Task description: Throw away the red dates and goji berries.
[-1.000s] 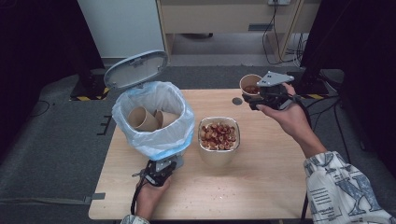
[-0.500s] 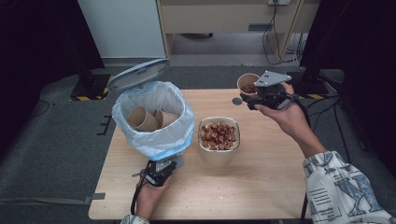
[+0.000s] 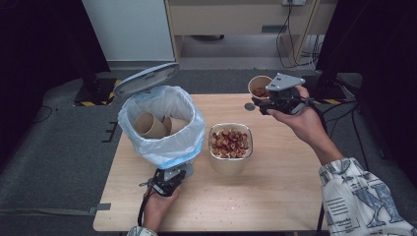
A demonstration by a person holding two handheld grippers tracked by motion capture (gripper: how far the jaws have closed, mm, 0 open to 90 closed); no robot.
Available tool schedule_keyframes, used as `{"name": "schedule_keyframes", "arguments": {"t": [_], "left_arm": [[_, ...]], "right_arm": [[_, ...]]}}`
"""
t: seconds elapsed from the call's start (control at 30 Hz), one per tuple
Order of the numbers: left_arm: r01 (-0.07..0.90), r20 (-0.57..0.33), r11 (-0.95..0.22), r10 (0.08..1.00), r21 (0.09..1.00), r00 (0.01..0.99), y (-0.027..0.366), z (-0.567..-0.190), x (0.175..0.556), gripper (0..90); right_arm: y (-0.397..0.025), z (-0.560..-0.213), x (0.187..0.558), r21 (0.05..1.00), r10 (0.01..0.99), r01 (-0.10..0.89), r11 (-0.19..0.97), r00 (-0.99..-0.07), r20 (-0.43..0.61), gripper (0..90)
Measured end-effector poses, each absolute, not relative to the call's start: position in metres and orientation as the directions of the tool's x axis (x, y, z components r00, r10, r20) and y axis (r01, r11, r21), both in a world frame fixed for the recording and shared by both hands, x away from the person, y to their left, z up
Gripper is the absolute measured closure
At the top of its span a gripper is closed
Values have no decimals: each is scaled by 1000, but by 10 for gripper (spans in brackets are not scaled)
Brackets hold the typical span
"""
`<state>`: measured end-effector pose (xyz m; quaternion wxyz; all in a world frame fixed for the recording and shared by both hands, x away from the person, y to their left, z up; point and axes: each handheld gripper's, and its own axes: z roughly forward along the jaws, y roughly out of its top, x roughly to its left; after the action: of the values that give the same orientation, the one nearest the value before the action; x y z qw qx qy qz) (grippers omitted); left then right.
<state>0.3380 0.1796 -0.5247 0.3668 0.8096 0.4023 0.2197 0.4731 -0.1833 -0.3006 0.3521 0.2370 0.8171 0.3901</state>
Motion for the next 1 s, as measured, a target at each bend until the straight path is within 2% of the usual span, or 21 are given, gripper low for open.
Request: {"name": "schedule_keyframes", "arguments": {"t": [0.43, 0.67, 1.0], "left_arm": [[491, 59, -407, 812, 770, 580, 180, -525, 338, 897], [491, 58, -406, 812, 770, 581, 180, -525, 338, 897], [492, 55, -405, 811, 770, 582, 180, -525, 338, 897]], "right_arm": [[-181, -298, 472, 795, 653, 98, 599, -633, -415, 320], [-173, -300, 467, 741, 606, 48, 670, -613, -507, 320], [-168, -299, 467, 724, 586, 35, 689, -615, -527, 318]]}}
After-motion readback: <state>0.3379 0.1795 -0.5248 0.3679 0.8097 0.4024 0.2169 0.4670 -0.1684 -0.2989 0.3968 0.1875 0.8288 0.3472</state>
